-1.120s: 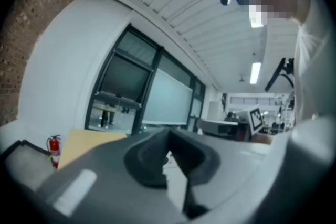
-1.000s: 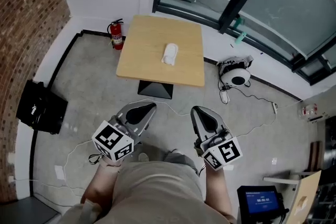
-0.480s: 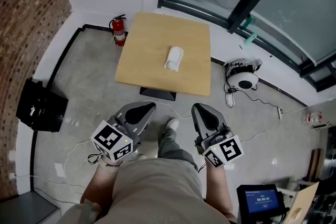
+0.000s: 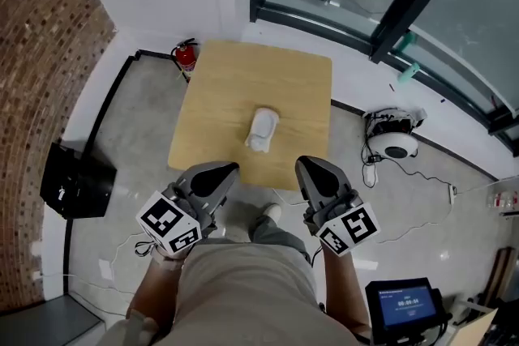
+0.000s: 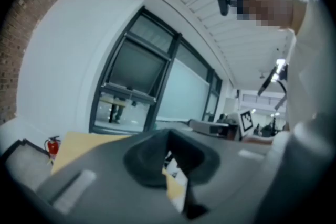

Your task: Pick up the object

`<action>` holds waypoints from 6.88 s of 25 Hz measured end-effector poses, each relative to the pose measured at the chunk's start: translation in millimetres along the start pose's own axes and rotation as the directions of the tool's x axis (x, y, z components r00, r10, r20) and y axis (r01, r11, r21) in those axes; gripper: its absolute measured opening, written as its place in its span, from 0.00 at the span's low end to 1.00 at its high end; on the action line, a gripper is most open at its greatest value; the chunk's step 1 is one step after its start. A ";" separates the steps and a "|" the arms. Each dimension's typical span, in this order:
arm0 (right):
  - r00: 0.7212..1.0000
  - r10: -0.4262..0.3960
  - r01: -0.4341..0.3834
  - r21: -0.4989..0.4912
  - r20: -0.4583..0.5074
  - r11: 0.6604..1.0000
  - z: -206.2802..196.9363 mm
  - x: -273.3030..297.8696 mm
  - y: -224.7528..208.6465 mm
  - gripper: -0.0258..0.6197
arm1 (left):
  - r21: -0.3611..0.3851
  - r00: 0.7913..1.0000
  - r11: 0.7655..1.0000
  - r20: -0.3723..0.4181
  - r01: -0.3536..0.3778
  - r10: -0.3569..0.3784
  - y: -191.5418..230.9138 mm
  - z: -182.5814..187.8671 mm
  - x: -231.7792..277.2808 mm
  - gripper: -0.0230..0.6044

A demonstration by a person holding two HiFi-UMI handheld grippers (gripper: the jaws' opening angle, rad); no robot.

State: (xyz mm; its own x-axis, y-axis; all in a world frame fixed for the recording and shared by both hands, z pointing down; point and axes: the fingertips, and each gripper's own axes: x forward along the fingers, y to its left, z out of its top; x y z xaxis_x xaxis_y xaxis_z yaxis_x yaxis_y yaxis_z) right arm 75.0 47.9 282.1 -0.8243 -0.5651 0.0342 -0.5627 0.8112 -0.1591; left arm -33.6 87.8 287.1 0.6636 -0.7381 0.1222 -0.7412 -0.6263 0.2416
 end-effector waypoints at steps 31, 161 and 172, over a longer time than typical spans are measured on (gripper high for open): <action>0.994 -0.093 0.097 0.090 -0.049 0.991 -2.7 118.1 -88.9 0.06 | -0.051 0.978 0.985 -0.124 0.163 -0.169 119.7 14.7 110.8 0.04; 0.966 0.016 0.007 -0.087 0.258 0.996 202.8 143.2 -93.3 0.19 | 0.224 0.944 0.958 0.238 0.177 -0.230 97.3 232.3 149.5 0.25; 0.960 0.050 -0.005 -0.163 0.277 0.987 220.4 132.9 -69.5 0.19 | 0.260 0.925 0.946 0.271 0.195 -0.265 81.2 246.8 128.0 0.25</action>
State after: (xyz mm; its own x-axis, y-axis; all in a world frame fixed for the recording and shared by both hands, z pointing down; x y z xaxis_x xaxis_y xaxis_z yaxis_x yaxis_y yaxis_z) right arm 18.2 -116.7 80.2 -0.8020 -0.5432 -0.2485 -0.5615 0.8275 0.0034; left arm -34.0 -119.4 84.8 0.7829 -0.5848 -0.2123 -0.5981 -0.8014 0.0018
